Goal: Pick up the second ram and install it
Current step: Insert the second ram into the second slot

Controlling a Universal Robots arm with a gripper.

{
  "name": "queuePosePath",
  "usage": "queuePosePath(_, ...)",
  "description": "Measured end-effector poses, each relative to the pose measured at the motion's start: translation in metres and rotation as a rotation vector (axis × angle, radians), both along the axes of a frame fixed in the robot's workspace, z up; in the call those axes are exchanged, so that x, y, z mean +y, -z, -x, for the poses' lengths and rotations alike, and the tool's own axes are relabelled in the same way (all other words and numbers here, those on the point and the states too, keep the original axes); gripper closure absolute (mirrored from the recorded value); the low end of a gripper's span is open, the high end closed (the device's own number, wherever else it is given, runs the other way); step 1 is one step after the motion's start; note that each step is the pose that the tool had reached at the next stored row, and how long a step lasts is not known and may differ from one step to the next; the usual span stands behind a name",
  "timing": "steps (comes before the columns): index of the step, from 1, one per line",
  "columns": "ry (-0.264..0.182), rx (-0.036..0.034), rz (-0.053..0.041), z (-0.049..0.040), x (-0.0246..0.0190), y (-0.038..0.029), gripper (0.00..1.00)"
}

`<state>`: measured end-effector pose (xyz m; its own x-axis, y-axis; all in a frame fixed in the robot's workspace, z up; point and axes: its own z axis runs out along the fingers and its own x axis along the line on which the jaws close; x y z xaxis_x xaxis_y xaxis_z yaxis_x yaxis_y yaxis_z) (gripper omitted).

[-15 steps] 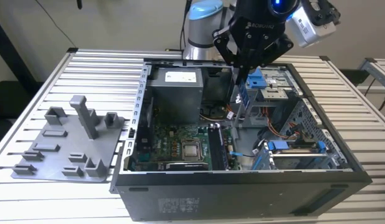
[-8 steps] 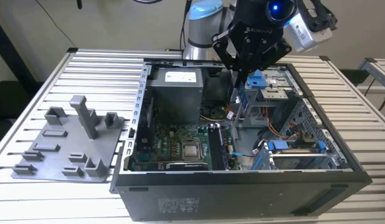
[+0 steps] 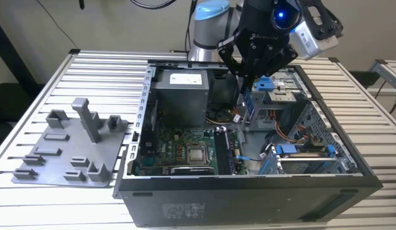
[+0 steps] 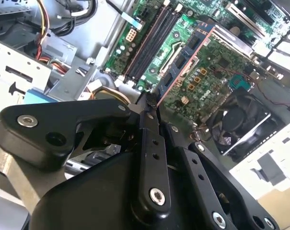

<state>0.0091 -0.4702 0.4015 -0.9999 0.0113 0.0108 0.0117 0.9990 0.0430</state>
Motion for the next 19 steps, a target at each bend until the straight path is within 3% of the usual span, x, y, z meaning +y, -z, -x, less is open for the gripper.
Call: queuePosePath(19, 0.0, 0.0, -0.0001, 0.0, 0.0, 0.0146, 0.86)
